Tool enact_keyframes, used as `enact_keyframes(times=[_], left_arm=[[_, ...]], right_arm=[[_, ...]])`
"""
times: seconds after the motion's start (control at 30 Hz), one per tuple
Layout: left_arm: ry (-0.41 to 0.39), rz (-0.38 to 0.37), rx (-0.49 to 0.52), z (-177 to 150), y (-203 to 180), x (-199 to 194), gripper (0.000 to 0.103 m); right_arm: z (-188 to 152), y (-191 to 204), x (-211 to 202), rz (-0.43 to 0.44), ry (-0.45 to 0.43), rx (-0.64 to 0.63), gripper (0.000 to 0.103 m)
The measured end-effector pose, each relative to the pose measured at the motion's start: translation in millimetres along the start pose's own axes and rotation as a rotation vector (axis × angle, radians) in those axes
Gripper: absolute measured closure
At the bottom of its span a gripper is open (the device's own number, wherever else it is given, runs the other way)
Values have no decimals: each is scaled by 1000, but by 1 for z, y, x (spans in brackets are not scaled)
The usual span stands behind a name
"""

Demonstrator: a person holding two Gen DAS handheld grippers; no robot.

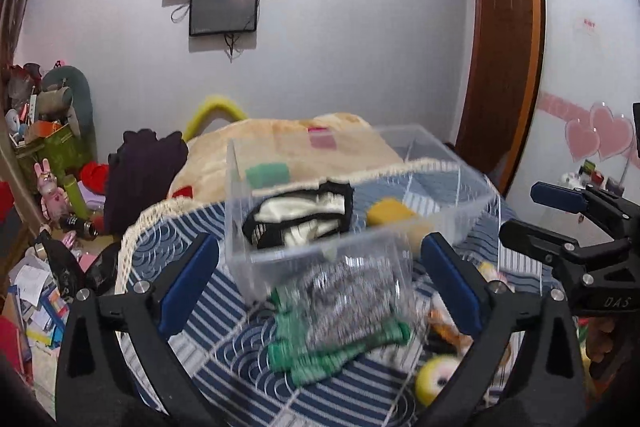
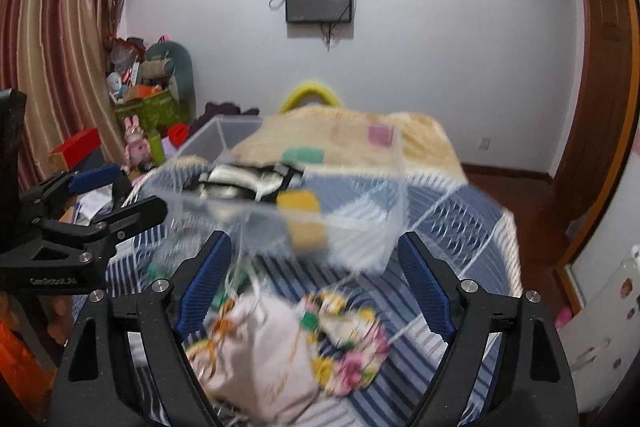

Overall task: Organize soft objects
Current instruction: 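Grasp the silver knit bag with the left tool while the right tool grasps the white drawstring pouch, then carry both items over the clear box and open both tools to drop them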

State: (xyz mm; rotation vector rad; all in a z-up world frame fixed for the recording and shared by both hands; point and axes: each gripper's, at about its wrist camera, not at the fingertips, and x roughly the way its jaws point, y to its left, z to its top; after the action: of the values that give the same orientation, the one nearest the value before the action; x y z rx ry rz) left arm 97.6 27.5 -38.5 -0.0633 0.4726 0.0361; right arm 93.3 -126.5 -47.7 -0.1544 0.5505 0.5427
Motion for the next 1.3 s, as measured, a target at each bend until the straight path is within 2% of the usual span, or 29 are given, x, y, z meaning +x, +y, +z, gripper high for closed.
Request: enact_keyframes(times=[0.23,0.47,0.53,0.6,0.7,0.77,0.8,0.97,1.17,1.3], left_arm=[[86,6,29,-33,-7,11,1],[174,-41,-48,-54,-2,33,1],[183,-42,-60,-54,-1,39,1],[189,-38,-57,-53,-2,44,1],[196,-34,-64,-52,-4,56,2],[202,-49,-77,-52,-4,62,15],[204,-59,-81,-53,-5,64,17],[172,-23,-52,-58,-6,58,43],[135,-2,-23,-60,-5,40,54],[104,-14,-38,-57,1,23,54]], right_arm=[[-29,12,18,32,96,2,20],[-45,3,23,79,135,27,22],[-46,3,23,96,138,34,29],[-48,4,25,121,148,35,45],[-50,6,29,151,163,42,59],[-50,6,29,159,163,44,69],[-51,5,29,162,162,48,72],[-50,6,21,152,135,41,85],[-44,5,0,142,69,44,89],[-38,2,-13,137,28,45,89]])
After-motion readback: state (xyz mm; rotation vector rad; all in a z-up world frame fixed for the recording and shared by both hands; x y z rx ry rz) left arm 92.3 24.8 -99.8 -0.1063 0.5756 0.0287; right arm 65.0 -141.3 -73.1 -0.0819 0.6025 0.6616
